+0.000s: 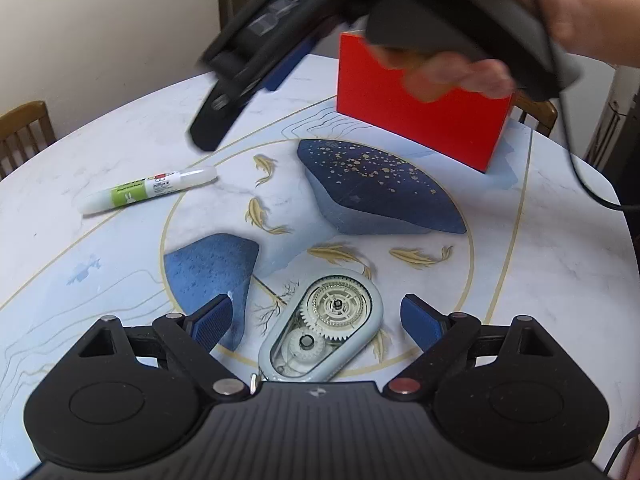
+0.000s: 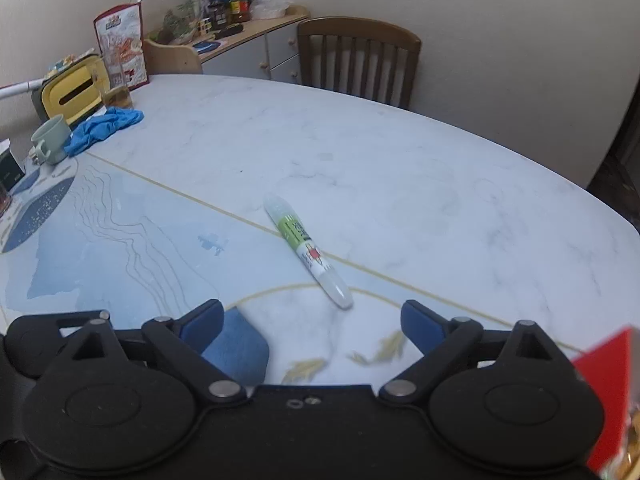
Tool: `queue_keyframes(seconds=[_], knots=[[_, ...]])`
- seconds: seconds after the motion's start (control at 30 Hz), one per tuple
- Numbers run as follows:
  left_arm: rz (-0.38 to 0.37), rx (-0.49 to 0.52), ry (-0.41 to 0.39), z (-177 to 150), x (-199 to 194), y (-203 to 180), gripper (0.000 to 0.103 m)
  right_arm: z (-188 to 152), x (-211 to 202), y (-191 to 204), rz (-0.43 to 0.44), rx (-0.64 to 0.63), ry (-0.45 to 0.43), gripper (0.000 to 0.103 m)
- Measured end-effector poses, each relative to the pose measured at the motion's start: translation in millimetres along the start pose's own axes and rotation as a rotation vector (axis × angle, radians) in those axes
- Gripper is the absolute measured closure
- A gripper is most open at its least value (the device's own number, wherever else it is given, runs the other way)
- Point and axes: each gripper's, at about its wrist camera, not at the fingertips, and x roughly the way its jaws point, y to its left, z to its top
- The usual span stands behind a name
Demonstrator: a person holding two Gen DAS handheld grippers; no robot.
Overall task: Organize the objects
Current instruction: 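Grasp the correction tape with left gripper while right gripper grasps the glue stick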
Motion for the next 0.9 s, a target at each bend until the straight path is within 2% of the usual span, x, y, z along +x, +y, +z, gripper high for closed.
queue_keyframes(seconds=[0.43, 0.73, 0.9], knots=[[-0.036, 0.036, -0.037, -1, 7, 2, 0.012, 20, 61, -2, 0.043, -0.05, 0.026, 0.022], [-0.049, 0.061, -0.054, -7, 8, -1, 0.012, 27, 80, -1, 0.106, -0.061, 0.024, 0.032], [-0.042, 0.079, -0.05, -12, 9, -5, 0.024, 29, 89, -2, 0.123, -0.068, 0.027, 0.041]])
